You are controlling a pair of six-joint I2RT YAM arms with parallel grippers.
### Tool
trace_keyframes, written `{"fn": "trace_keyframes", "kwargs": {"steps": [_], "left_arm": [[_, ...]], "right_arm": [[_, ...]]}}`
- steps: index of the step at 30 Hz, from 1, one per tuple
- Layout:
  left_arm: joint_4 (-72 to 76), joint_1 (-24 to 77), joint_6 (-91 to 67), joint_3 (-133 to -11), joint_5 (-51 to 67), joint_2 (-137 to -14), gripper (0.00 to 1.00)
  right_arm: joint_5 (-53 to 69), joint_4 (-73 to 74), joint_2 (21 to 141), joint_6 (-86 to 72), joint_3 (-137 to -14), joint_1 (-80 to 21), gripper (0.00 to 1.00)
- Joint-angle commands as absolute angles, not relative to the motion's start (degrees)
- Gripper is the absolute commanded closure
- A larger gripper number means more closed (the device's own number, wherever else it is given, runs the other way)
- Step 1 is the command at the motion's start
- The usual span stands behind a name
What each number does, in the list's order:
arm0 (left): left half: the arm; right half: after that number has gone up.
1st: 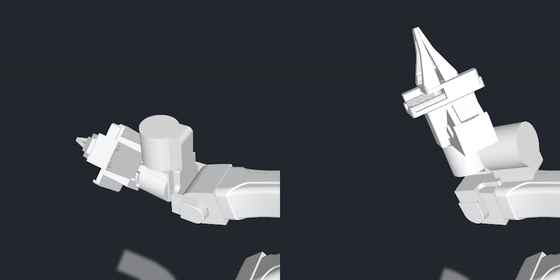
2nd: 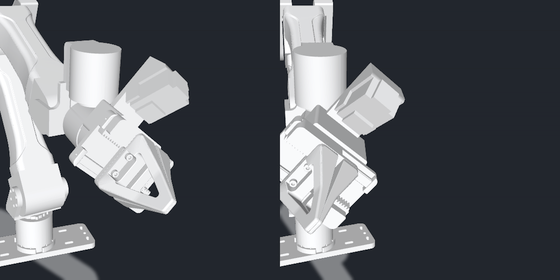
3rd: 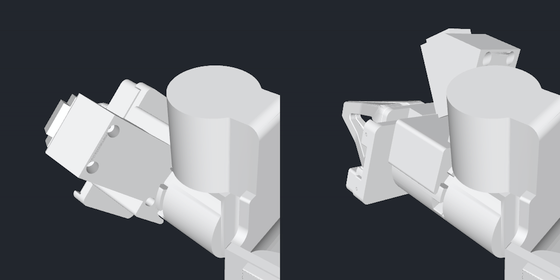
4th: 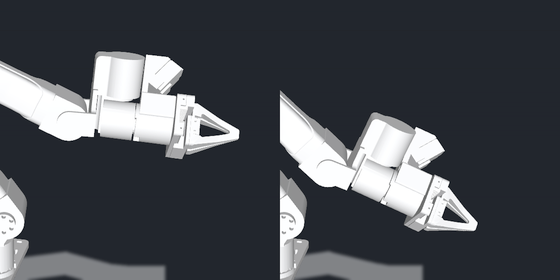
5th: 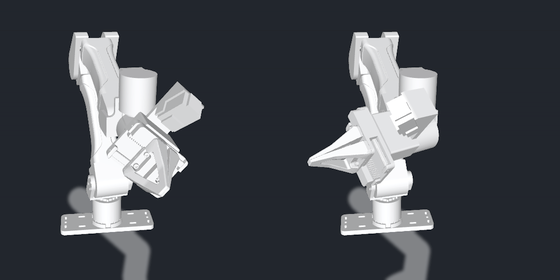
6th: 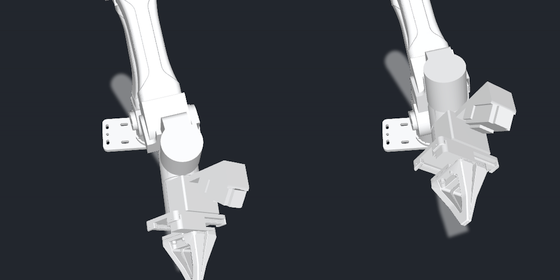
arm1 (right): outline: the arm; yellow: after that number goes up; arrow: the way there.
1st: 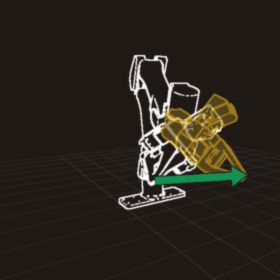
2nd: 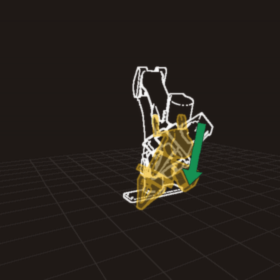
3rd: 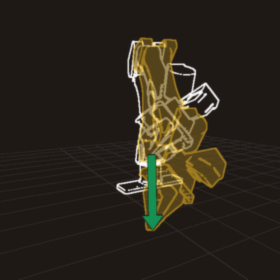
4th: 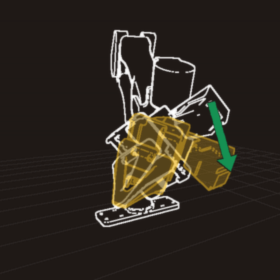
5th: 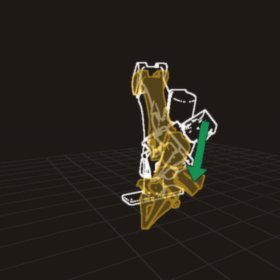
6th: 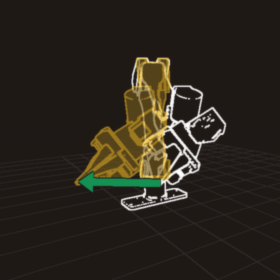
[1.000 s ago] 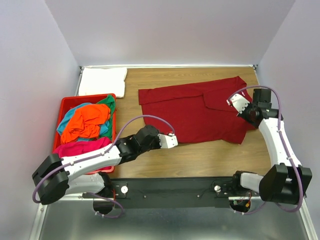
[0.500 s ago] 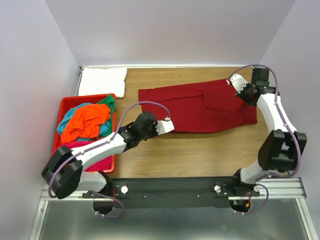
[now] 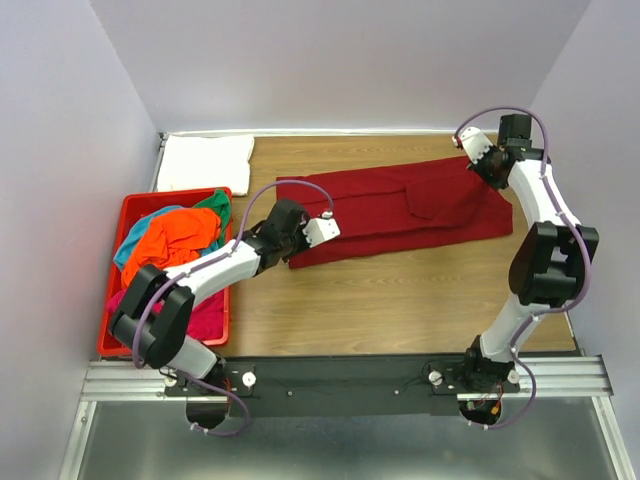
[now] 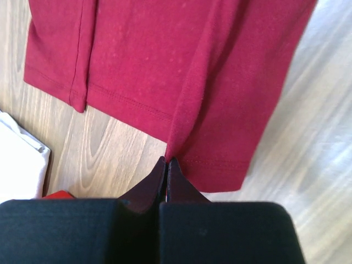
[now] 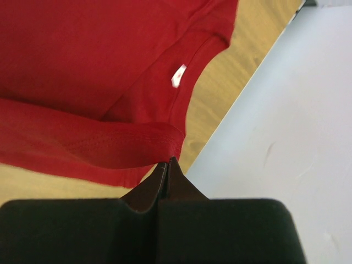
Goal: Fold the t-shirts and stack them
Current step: Fold the tshirt
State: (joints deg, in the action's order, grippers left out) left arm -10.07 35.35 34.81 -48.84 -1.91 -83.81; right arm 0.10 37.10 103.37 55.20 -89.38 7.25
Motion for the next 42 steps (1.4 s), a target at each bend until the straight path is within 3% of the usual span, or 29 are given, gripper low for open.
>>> {"fn": "trace_keyframes", "kwargs": {"steps": [1, 42], "left_arm": [[-11.34, 33.40, 35.86, -51.23, 1.75, -86.65, 1.00], [-12.39, 28.21, 37.88, -62.84, -1.58, -101.42, 1.00]], "right_arm": [[2.19, 36.65, 107.92, 53.18, -94.47, 7.56, 1.00], [3.43, 36.39, 122.87, 48.87, -111.09, 7.56, 1.00]]}}
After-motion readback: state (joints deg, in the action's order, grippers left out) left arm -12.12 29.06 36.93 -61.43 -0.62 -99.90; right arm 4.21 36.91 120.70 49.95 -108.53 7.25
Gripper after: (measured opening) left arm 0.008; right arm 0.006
